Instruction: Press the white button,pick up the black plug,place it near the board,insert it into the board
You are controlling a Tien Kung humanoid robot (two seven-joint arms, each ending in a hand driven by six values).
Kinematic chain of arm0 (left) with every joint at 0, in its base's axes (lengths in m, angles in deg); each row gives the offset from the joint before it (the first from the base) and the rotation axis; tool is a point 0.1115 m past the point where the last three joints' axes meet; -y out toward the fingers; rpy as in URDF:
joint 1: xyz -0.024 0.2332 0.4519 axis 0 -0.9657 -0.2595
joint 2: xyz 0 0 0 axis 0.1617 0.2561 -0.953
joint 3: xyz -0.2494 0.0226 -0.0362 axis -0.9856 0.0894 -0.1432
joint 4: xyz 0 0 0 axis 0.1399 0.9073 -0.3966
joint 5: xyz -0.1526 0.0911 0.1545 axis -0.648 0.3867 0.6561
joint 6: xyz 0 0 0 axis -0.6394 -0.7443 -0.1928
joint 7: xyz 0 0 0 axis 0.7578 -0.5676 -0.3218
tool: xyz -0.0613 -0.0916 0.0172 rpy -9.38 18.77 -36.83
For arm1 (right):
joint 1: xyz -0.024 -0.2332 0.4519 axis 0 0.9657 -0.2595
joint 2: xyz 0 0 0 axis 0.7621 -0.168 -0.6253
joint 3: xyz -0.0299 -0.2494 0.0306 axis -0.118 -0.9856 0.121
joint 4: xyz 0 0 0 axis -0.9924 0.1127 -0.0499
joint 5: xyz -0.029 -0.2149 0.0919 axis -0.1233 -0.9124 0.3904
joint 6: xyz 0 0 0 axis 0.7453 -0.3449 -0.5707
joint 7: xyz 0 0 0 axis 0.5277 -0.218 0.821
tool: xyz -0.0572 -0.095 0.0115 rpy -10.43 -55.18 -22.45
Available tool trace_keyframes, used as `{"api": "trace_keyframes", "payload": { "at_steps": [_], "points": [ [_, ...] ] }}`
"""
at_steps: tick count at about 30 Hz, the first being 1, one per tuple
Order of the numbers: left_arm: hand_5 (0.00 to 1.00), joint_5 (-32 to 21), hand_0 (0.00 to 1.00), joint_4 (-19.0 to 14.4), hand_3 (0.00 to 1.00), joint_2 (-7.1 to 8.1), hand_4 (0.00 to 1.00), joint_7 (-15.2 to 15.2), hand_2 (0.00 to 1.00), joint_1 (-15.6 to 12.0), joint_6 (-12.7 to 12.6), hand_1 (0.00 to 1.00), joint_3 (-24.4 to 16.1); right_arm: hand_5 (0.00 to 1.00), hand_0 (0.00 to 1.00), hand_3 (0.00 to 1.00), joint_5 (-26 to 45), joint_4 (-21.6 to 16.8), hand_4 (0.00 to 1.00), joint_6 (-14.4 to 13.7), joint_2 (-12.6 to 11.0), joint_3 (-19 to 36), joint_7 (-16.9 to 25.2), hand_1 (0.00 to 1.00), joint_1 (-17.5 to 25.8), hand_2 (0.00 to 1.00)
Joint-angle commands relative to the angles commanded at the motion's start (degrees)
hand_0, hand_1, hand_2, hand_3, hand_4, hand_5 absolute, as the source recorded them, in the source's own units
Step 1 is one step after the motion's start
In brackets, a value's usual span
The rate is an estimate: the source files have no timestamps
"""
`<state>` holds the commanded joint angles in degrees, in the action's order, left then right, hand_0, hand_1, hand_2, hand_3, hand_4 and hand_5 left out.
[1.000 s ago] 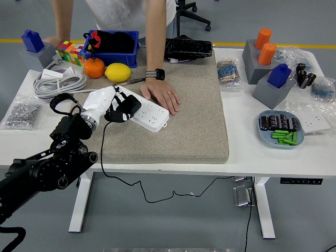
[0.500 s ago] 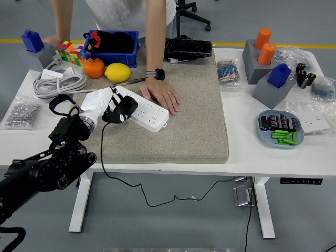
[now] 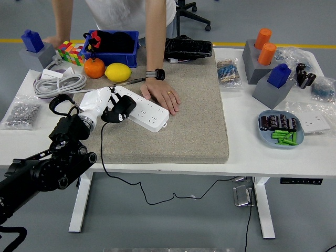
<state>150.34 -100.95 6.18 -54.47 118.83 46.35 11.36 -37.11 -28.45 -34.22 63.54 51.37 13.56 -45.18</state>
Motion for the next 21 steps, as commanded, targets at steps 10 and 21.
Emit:
{"api": "trace_keyframes", "payload": {
  "at_steps": [10, 21],
  "points": [
    [0.002, 1.12, 0.271, -1.21, 0.538, -0.06, 0.652, 2.5, 0.27, 0.11, 1.18, 0.274, 0.5, 0.279, 0.667, 0.562, -0.1, 0.0, 0.616, -0.02, 0.04, 0.15, 0.01, 0.596, -0.04, 0.575],
    [0.002, 1.74, 0.256, -1.95, 0.52, -0.15, 0.685, 4.32, 0.262, 0.31, 2.09, 0.263, -0.03, 0.276, 0.665, 0.561, -0.16, 0.01, 0.616, -0.1, 0.05, 0.28, 0.05, 0.595, -0.01, 0.575]
  ]
}}
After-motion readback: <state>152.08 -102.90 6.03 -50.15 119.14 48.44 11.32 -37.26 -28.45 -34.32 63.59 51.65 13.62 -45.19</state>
